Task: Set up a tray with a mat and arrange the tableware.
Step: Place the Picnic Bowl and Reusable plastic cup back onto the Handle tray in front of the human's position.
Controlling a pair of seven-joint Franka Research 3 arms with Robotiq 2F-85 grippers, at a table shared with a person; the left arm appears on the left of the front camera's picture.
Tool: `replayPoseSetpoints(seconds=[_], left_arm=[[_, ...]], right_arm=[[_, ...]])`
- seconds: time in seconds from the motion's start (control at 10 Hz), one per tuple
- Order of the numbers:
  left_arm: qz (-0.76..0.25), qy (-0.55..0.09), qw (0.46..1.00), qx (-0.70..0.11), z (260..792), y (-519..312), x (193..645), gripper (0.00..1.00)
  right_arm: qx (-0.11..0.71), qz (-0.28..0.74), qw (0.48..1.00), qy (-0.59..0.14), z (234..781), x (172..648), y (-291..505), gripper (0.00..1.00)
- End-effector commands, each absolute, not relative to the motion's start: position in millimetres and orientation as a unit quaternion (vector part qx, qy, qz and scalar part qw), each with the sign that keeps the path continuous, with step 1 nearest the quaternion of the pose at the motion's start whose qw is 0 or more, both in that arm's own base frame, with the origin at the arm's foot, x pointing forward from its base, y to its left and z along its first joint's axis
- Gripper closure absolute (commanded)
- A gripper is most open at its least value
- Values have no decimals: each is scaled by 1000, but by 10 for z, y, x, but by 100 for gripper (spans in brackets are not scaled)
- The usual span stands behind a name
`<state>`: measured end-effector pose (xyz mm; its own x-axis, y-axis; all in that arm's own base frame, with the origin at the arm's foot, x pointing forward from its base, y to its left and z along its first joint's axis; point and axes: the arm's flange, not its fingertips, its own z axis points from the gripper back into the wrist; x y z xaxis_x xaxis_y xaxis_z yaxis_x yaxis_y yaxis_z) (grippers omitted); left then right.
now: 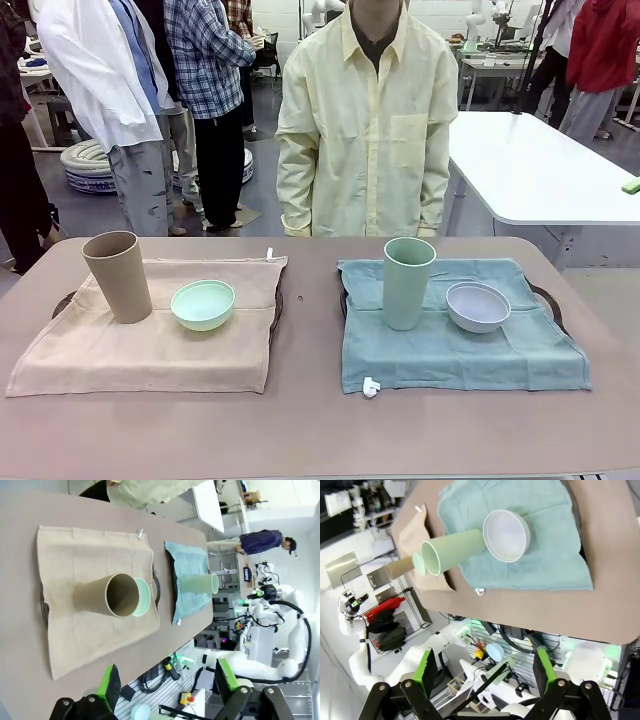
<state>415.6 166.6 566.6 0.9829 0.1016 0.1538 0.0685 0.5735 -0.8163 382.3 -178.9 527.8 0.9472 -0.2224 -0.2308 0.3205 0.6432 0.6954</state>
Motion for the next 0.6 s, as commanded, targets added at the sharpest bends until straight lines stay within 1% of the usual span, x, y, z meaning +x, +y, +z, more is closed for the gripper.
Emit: replayPoseSetpoints(seconds=[0.0,0.2,0.5], left_arm=[[-5,-87,875,-477,5608,1698,4189,0],[2,-87,866,-493,5516,1767,4156,0],[39,-96,844,-526,5306,2018,3996,0]], right_arm=[[433,-150,887,55,5207,3809,-2031,0],[438,-168,882,36,5237,3786,-2299,0],[442,-176,879,30,5269,3719,-2459,0]])
